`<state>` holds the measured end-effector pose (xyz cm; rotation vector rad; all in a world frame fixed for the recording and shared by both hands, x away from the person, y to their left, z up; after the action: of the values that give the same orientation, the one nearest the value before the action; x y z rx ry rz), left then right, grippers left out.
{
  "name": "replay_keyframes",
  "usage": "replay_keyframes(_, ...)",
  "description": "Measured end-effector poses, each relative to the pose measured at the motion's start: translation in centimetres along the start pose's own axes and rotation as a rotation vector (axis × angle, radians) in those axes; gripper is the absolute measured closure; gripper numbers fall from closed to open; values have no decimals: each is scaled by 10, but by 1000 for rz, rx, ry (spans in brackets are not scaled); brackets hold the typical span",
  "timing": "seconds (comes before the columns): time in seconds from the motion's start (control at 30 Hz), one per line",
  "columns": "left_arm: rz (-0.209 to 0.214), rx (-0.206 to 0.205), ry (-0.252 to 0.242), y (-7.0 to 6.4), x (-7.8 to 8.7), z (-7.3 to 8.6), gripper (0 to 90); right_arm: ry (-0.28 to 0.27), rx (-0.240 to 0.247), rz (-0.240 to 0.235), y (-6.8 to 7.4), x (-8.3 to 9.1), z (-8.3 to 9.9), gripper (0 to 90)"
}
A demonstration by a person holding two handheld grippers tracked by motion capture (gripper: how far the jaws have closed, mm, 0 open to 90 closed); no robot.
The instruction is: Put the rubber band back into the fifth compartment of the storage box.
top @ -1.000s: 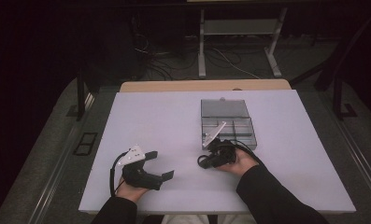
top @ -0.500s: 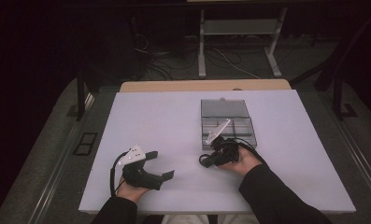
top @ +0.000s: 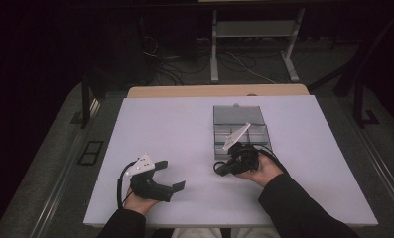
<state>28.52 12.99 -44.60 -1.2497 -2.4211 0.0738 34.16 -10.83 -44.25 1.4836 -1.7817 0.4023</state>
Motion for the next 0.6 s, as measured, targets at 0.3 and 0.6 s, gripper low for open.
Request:
replay_keyframes(0.3,0,2,-1,0,0,0,0,-22,-6,22,-2,17,-3,870)
replay_keyframes(0.6,-1,2,-4,0,0,0,0,-45,0,45,-6,33,-8,870)
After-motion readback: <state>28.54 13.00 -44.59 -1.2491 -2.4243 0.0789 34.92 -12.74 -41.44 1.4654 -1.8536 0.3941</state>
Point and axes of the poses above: each handheld gripper's, and its own axes: x roughly backward along the jaws, z roughly out of its underside, y roughly to its left, the point moved 5 cm from there along -x, roughly forward along the jaws, and after that the axes turned 5 degrees about -y, right-handed, at the moved point
